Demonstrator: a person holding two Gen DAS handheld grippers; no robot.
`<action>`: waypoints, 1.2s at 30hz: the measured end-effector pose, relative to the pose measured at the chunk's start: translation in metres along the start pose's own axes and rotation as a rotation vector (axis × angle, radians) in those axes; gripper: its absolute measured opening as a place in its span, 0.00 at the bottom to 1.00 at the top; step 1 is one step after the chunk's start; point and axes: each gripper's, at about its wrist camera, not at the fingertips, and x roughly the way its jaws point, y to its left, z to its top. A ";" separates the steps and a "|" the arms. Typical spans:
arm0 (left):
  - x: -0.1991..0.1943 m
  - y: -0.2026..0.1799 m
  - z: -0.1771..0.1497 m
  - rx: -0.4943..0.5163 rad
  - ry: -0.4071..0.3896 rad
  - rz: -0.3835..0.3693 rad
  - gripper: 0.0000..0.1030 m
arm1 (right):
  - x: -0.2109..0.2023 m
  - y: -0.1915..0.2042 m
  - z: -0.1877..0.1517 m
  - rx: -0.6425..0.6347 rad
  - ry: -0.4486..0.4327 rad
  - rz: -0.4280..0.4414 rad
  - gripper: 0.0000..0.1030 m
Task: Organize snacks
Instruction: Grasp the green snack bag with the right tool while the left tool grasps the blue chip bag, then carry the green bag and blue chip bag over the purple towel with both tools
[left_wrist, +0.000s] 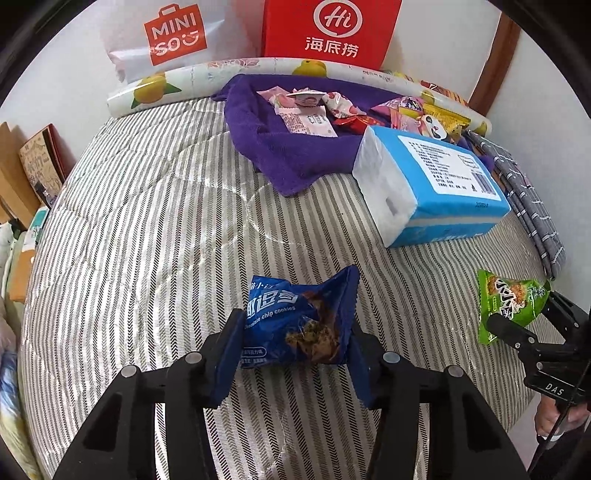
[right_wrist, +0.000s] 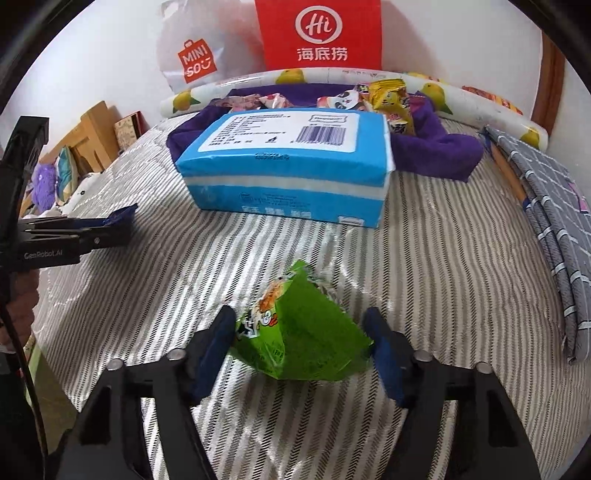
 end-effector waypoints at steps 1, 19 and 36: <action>-0.001 0.000 0.000 -0.001 -0.002 -0.001 0.47 | -0.001 0.000 0.000 0.001 -0.002 -0.004 0.61; -0.038 -0.024 0.017 0.015 -0.068 -0.102 0.47 | -0.059 -0.016 0.021 0.082 -0.102 -0.053 0.59; -0.062 -0.063 0.073 0.068 -0.131 -0.185 0.47 | -0.095 -0.015 0.091 0.067 -0.219 -0.035 0.59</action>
